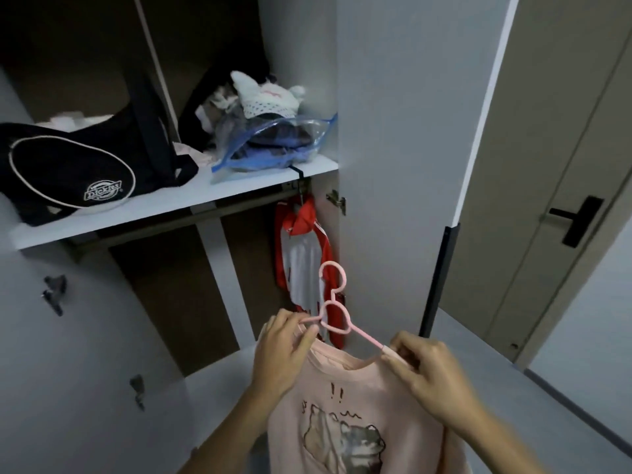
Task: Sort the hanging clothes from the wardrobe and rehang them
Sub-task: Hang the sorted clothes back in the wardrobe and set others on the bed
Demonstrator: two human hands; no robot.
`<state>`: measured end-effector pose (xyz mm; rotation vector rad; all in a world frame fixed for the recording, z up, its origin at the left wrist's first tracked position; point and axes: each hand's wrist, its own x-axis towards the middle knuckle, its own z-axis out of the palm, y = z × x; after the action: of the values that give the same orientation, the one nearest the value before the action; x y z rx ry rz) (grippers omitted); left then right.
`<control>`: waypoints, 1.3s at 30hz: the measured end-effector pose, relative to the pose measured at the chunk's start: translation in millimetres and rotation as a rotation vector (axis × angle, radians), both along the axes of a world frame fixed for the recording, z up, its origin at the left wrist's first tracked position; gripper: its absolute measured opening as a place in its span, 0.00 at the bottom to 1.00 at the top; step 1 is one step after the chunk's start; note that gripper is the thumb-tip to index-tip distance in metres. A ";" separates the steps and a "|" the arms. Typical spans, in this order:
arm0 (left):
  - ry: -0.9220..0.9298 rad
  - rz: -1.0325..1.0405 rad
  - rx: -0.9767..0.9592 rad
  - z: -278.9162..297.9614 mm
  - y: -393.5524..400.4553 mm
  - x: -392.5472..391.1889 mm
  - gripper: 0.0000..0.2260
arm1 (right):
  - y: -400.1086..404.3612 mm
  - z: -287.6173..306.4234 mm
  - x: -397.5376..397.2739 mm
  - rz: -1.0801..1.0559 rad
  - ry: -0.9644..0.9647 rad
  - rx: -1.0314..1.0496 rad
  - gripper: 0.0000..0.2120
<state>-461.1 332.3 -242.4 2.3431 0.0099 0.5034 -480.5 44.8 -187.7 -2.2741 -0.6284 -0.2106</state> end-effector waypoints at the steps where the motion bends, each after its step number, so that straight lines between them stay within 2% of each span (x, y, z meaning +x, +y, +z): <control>1: 0.019 0.021 0.004 2.3 -2.2 7.4 0.26 | 0.9 1.0 15.2 0.025 -0.009 0.009 0.13; 5: 0.053 0.102 -0.005 12.0 -7.4 37.4 0.36 | 8.6 4.7 66.0 0.101 -0.041 0.023 0.13; 15: 0.107 0.267 0.081 22.7 15.4 137.1 0.36 | 61.2 0.9 167.8 0.105 -0.066 -0.022 0.11; 18: 0.144 0.270 0.189 14.8 32.3 175.6 0.42 | 83.8 -4.2 198.1 0.074 -0.074 -0.027 0.13; 21: 0.155 0.304 0.152 8.8 50.5 216.0 0.45 | 107.5 -15.9 230.9 0.035 -0.054 -0.011 0.13; 25: 0.158 0.274 0.200 -3.5 81.0 268.8 0.48 | 143.1 -36.5 275.2 -0.028 -0.026 0.005 0.11; 28: 0.170 0.278 0.177 -14.2 102.5 298.3 0.51 | 169.4 -50.7 305.7 -0.043 -0.027 0.009 0.11; 34: 0.128 0.266 0.069 -45.2 139.2 367.8 0.49 | 212.7 -75.3 370.7 -0.067 -0.052 0.015 0.11; 36: 0.109 0.263 0.046 -50.4 147.3 390.5 0.47 | 223.2 -79.0 390.2 -0.083 -0.079 -0.003 0.11; 39: 0.101 0.265 0.022 -49.9 155.9 419.3 0.50 | 236.5 -82.1 412.2 -0.126 -0.141 -0.025 0.13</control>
<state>-41.8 488.2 -292.3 2.3989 0.3679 0.5135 -68.3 281.4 -269.7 -2.3394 -0.5623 -0.4293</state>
